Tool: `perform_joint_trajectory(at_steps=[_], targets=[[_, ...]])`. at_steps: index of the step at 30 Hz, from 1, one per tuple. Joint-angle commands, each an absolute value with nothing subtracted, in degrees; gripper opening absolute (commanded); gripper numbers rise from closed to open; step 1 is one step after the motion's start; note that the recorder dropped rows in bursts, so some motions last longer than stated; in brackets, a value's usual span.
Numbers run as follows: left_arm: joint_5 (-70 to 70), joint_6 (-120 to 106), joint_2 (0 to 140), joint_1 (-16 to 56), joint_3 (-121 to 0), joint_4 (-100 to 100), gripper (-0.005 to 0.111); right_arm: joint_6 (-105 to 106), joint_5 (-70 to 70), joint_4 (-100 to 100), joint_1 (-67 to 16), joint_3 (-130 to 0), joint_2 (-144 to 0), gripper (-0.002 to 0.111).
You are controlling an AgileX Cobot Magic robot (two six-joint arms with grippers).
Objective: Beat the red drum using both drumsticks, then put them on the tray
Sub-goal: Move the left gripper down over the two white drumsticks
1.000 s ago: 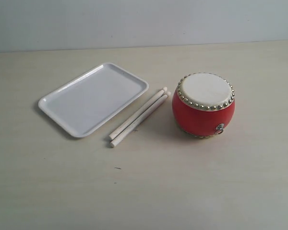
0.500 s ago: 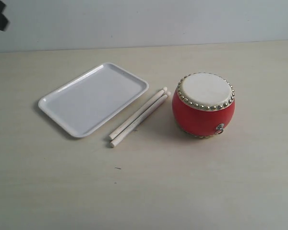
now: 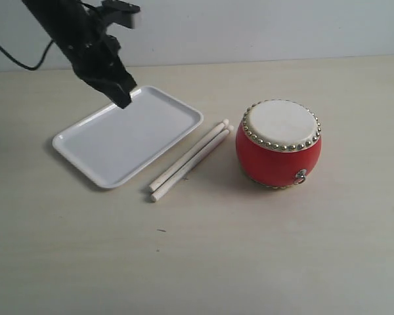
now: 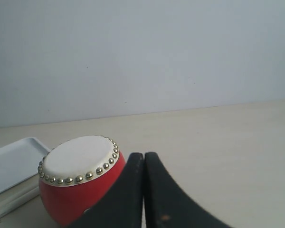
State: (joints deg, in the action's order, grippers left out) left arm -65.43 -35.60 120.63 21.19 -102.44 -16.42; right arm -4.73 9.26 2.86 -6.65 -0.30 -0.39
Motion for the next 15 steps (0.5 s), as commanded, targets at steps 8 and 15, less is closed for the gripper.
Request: perform_joint_trajectory(at_steps=[8,15], targets=[[-63.9,-32.1,130.3,28.0,-108.1,-11.7,0.014,-4.7,8.6,2.8,-6.7,0.0,0.0,0.000],[-64.7,-31.4,132.4,30.2,-108.1,-11.9,0.039,-4.7,8.6,2.8,-6.7,0.0,0.0,0.000]])
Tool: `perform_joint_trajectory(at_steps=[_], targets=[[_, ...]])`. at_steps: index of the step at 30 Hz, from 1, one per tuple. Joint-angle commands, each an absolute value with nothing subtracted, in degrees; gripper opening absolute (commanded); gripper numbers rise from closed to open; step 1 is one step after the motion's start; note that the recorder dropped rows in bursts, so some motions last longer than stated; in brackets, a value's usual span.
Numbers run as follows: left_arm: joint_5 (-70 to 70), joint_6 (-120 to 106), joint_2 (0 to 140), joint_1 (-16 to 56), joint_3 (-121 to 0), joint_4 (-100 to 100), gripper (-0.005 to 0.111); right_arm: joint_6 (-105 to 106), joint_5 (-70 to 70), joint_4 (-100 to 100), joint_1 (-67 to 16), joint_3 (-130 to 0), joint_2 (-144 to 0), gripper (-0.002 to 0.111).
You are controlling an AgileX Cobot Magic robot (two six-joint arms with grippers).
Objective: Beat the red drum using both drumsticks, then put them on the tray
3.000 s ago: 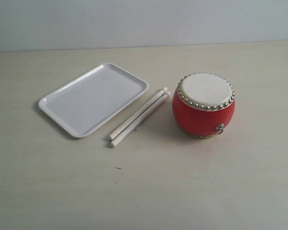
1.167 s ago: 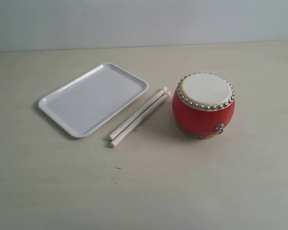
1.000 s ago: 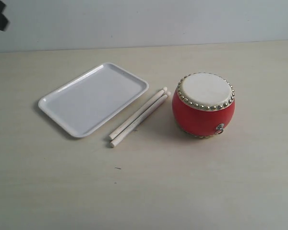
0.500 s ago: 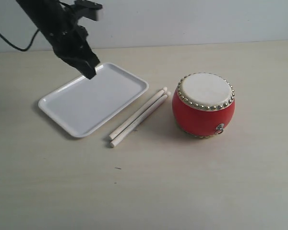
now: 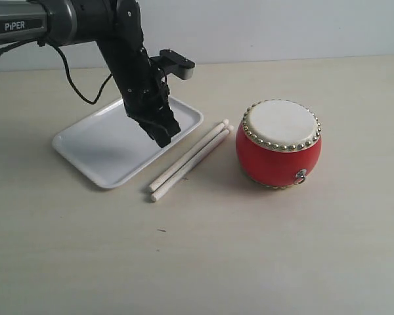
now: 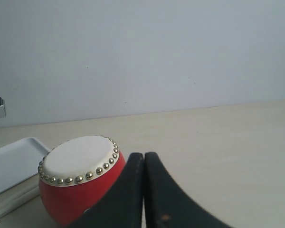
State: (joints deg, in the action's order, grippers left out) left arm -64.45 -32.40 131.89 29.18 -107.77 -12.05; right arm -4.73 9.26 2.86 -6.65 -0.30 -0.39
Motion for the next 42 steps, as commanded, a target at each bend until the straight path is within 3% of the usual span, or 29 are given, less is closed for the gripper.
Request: perform_joint_trajectory(at_steps=[1,5,23,42], targets=[[-64.7,-31.4,132.4,30.6,-108.1,-11.9,0.041,-4.7,8.6,2.8,-6.7,0.0,0.0,0.000],[-64.7,-31.2,132.7,32.4,-108.1,-10.0,0.051,-4.7,8.6,2.8,-6.7,0.0,0.0,0.000],[-62.4,-26.5,132.7,37.1,-108.1,-2.1,0.051,-4.7,8.6,2.8,-6.7,0.0,0.0,0.000],[-61.3,-25.6,135.0,37.2,-108.1,-1.0,0.050,-4.7,8.6,2.8,-6.7,0.0,0.0,0.000]])
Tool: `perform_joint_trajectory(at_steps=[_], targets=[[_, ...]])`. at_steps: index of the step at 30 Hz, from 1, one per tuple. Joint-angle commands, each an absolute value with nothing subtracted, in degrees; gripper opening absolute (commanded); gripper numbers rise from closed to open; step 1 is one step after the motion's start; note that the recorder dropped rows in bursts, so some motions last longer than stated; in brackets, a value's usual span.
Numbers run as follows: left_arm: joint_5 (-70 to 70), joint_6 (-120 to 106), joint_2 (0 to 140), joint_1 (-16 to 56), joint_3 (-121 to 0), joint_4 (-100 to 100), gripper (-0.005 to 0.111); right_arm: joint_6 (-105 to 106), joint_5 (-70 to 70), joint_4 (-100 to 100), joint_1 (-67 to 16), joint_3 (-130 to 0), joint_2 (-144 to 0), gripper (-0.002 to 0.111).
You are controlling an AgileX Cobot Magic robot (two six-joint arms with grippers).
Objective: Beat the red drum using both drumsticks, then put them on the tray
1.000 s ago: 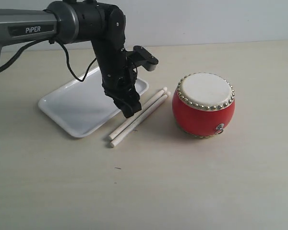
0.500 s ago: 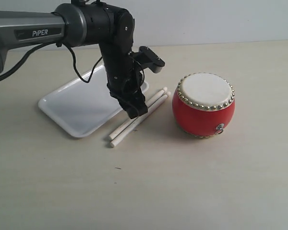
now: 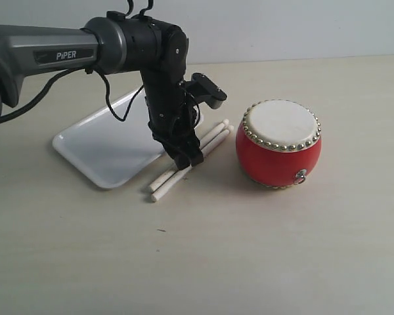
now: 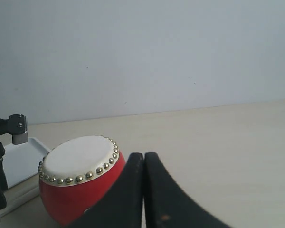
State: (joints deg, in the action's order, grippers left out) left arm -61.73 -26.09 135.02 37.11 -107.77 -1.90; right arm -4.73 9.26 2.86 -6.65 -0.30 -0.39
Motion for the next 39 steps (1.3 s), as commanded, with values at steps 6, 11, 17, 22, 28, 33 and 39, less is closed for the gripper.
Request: perform_joint_trajectory(at_steps=[6,11,17,22,28,33,39], targets=[[-61.4,-25.2,135.0,37.2,-108.1,-0.9,0.050,-4.7,8.6,3.0,-6.7,0.0,0.0,0.000],[-61.9,-25.2,135.0,37.2,-108.1,-0.9,0.050,-4.7,8.6,3.0,-6.7,0.0,0.0,0.000],[-62.7,-25.0,135.0,37.2,-108.1,-0.9,0.050,-4.7,8.6,2.8,-6.7,0.0,0.0,0.000],[-62.7,-24.1,135.0,37.2,-108.1,-0.9,0.050,-4.7,8.6,2.8,-6.7,0.0,0.0,0.000],[-62.7,-23.8,135.0,37.2,-108.1,-0.8,0.050,-4.7,8.6,2.8,-6.7,0.0,0.0,0.000],[-63.0,-23.8,135.0,37.2,-108.1,-0.8,0.050,-4.7,8.6,2.8,-6.7,0.0,0.0,0.000],[-63.1,-23.8,135.0,37.2,-108.1,-0.8,0.050,-4.7,8.6,3.0,-6.7,0.0,0.0,0.000]])
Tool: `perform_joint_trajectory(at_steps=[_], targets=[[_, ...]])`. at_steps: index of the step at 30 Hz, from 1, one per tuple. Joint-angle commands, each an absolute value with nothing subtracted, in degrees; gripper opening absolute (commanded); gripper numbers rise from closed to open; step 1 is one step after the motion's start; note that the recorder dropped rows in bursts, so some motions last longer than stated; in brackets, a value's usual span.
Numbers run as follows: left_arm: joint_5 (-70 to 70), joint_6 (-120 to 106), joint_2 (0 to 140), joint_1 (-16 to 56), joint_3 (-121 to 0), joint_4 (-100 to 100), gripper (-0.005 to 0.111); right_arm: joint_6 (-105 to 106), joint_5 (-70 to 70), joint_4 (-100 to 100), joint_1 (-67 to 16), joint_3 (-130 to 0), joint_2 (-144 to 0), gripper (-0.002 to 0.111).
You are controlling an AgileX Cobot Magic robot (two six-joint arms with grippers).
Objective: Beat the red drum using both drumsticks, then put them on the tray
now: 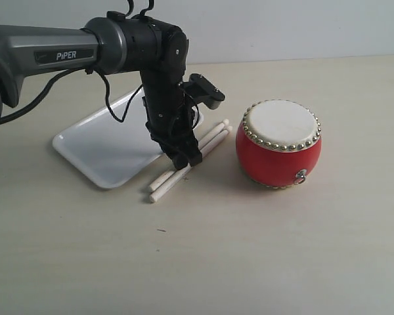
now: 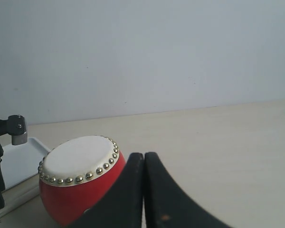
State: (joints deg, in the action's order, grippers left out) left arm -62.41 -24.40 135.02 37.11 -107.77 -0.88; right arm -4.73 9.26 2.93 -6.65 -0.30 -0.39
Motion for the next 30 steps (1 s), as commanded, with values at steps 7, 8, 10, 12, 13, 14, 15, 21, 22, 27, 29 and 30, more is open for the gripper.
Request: perform_joint_trajectory(at_steps=[7,8,10,12,13,14,15,21,22,27,29,30], targets=[[-63.5,-23.7,135.0,37.2,-108.1,-0.8,0.045,-4.7,8.6,3.0,-6.7,0.0,0.0,0.000],[-63.7,-23.7,135.0,37.2,-108.1,-0.8,0.042,-4.7,8.6,3.0,-6.7,0.0,0.0,0.000],[-64.1,-23.7,135.0,37.2,-108.1,-0.8,0.040,-4.7,8.6,2.9,-6.7,0.0,0.0,0.000],[-64.4,-23.6,135.0,37.2,-108.1,-0.8,0.041,-4.7,8.6,2.9,-6.7,0.0,0.0,0.000],[-64.4,-23.6,135.0,37.2,-108.1,-0.8,0.042,-4.7,8.6,2.9,-6.7,0.0,0.0,0.000],[-64.4,-23.5,135.0,37.2,-108.1,-0.8,0.043,-4.7,8.6,2.9,-6.7,0.0,0.0,0.000],[-64.4,-23.2,135.1,37.2,-108.1,-0.8,0.044,-4.7,8.6,2.9,-6.7,0.0,0.0,0.000],[-64.7,-22.2,136.4,37.2,-108.1,-0.8,0.044,-4.7,8.6,2.9,-6.7,0.0,0.0,0.000],[-64.8,-22.2,136.6,37.2,-108.1,-0.8,0.044,-4.7,8.6,2.9,-6.7,0.0,0.0,0.000],[-64.9,-22.2,136.8,37.2,-108.1,-0.8,0.044,-4.7,8.6,2.9,-6.7,0.0,0.0,0.000],[-65.7,-22.2,136.8,37.2,-108.1,-0.8,0.044,-4.7,8.6,3.0,-6.7,0.0,0.0,0.000],[-65.9,-22.2,136.8,37.2,-108.1,-0.8,0.044,-4.7,8.6,3.0,-6.7,0.0,0.0,0.000]])
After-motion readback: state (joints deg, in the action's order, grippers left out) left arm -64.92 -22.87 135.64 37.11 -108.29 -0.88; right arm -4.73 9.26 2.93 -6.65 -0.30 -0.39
